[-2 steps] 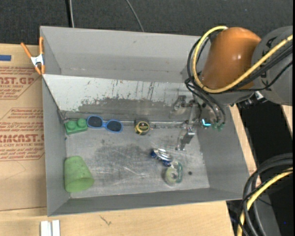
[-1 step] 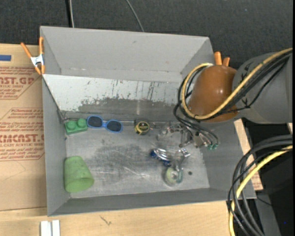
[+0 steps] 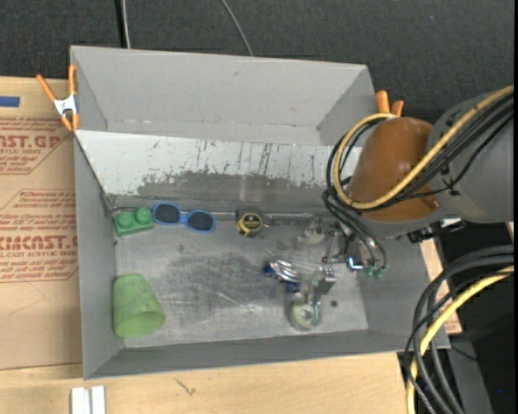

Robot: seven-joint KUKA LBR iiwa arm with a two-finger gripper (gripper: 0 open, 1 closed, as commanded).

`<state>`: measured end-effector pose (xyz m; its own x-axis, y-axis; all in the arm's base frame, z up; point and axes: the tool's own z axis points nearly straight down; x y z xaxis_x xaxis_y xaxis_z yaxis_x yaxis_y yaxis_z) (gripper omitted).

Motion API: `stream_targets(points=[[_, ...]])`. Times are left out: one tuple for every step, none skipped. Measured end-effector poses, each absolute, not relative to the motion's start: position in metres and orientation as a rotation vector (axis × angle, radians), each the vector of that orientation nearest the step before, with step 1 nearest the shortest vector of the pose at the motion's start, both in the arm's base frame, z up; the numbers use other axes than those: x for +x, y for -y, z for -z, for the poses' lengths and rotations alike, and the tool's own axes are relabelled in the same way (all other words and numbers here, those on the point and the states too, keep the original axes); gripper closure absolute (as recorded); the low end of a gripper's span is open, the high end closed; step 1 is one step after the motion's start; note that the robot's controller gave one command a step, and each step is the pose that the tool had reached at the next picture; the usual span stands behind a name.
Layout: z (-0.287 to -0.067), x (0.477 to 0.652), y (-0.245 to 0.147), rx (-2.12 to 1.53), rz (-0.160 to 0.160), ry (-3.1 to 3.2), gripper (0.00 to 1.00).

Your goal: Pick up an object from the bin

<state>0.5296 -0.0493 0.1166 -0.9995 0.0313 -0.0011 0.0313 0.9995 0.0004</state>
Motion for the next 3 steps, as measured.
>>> stream_targets(points=[[-0.095,0.525,0.041,0.219,-0.002,-3.131,0.00],[-0.093,0.524,0.041,0.218,-0.001,-3.134,1.00],[-0.116,0.543,0.096,-0.193,0.004,-3.132,1.00]])
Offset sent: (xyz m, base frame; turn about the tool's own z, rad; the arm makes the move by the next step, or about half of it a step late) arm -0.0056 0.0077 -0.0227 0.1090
